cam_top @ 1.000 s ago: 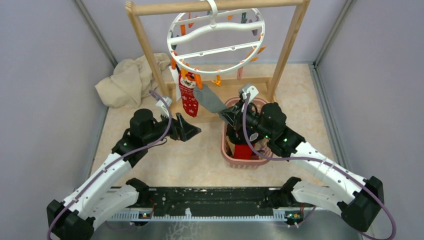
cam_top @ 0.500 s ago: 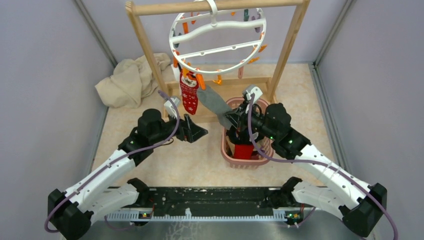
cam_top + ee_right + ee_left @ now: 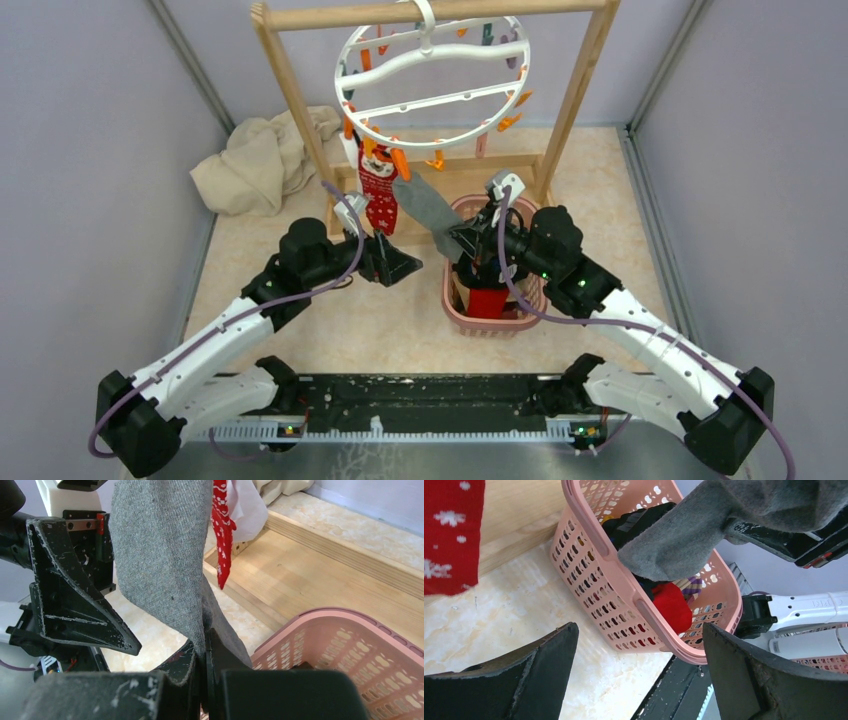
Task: Remove the socks clipped to the hanger
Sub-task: Remove the sock from the hanger.
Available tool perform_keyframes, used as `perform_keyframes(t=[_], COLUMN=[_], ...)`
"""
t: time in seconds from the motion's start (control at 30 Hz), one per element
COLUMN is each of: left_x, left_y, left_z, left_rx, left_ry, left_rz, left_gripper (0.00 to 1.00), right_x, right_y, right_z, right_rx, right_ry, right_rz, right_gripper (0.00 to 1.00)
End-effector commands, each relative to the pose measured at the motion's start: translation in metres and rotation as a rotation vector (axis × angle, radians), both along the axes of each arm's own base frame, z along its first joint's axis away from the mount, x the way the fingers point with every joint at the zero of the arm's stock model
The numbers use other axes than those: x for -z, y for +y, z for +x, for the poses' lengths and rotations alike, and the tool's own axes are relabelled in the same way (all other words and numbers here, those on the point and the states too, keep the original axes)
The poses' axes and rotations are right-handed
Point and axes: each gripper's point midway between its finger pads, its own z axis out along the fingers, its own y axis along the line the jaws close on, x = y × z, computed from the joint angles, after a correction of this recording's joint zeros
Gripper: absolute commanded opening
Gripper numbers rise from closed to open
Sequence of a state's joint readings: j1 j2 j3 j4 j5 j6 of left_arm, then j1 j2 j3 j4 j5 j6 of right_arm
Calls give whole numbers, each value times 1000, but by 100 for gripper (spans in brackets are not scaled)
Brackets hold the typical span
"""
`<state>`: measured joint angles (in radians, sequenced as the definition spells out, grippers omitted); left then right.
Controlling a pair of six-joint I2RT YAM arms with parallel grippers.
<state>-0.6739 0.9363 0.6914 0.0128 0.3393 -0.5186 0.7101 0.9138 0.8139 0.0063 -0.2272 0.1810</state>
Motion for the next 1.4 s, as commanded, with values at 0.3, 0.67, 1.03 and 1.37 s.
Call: perform_keyframes(t=[0.3,0.67,1.03,1.37], left_x=[-27,-30,-38,-51], left_y=[-11,-12,-13,-16], left_z=[-10,-20,-30,-38], left_rx=[84,139,188,232], left_ry=[-94,-133,-174,-204], left_rz=[-65,-75,-119,-174], left_gripper=[99,99,99,99], right_x=[-50,-61,-71,-76], right_y=[1,11,17,19], right_z=[-6,-14,-23,-28], right_rx=[-30,-101,-165,-200], right_ry=[-72,-56,-47,-51], right_rz=[104,123,129,128], right_gripper=[0,0,0,0])
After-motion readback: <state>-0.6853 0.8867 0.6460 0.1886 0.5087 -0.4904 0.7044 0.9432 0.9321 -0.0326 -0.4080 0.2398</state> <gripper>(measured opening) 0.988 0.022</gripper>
